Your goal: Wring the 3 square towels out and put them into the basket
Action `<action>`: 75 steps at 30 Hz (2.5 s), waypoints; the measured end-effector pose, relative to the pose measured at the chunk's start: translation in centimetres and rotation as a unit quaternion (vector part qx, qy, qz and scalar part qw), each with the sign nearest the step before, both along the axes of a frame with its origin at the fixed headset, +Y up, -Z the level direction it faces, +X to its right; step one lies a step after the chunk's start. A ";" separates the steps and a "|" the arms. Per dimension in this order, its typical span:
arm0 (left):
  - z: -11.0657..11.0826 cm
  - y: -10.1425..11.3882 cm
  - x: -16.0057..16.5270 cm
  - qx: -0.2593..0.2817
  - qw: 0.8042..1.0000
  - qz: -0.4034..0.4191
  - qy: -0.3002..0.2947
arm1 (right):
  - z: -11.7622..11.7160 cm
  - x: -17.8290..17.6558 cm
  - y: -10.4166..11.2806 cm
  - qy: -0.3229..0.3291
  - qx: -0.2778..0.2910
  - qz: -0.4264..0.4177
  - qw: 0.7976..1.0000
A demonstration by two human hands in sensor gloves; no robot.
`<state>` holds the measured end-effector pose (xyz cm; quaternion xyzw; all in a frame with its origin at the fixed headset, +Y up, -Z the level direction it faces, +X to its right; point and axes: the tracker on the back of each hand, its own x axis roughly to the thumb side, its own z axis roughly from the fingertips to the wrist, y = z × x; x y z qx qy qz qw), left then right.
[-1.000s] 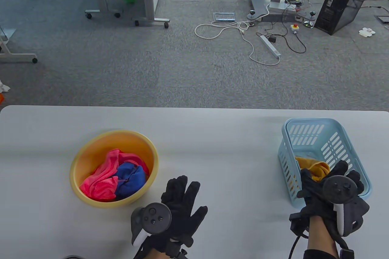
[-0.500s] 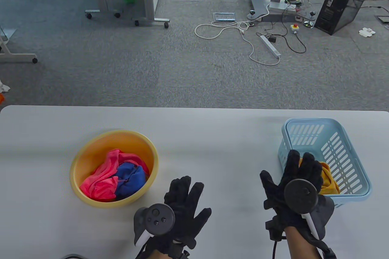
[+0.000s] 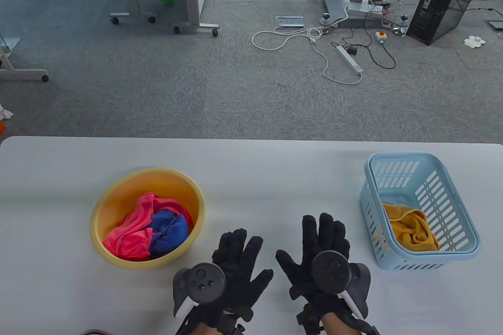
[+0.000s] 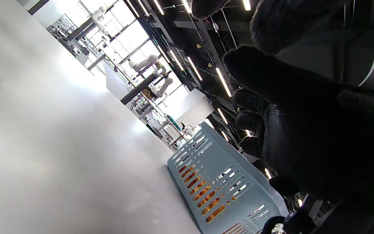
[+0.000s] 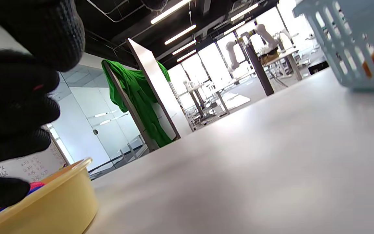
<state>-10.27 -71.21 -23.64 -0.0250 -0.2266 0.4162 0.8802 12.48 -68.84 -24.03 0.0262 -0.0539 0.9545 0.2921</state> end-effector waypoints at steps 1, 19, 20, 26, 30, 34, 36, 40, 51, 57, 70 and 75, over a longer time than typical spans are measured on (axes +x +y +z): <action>0.0 0.0 0.0 0.000 1.000 0.000 0.000 | 0.1 -0.2 -0.6 -0.001 -0.006 -0.008 1.000; -0.3 -1.5 1.2 -0.029 0.999 -0.025 -0.026 | 0.7 0.9 -2.0 -0.009 -0.019 -0.017 1.000; -0.3 -1.2 1.2 -0.025 0.999 -0.015 -0.025 | 0.7 1.0 -1.9 -0.005 -0.020 -0.008 1.000; -0.2 -0.5 1.1 0.017 0.999 -0.031 0.006 | 1.2 1.0 -1.4 -0.001 -0.020 -0.006 1.000; -0.5 -1.0 0.2 -0.005 0.998 -0.066 -0.010 | 1.8 0.7 -1.1 -0.009 -0.004 0.059 0.998; -1.1 0.4 -2.3 0.000 0.994 -0.113 0.001 | 2.1 0.8 -0.6 -0.017 0.004 0.074 0.997; -1.6 1.7 -4.0 0.015 0.992 -0.124 0.022 | 2.0 0.9 -0.6 -0.017 -0.003 0.065 0.998; -2.9 5.2 -7.7 0.055 0.984 -0.148 0.088 | 1.9 0.7 -0.7 -0.042 0.004 0.134 0.990; -5.3 8.5 -15.4 0.010 0.935 -0.287 0.210 | 2.1 0.5 -0.7 -0.033 -0.002 0.109 0.993; -6.6 7.8 -18.5 -0.067 0.901 -0.359 0.235 | 2.0 0.5 -0.8 -0.025 -0.014 0.111 0.993; -7.9 4.6 -19.8 -0.119 0.858 -0.437 0.243 | 1.5 0.3 -1.6 -0.003 -0.050 0.106 0.993; -8.3 3.3 -19.7 -0.151 0.851 -0.444 0.236 | 1.6 0.2 -1.7 0.001 -0.056 0.104 0.993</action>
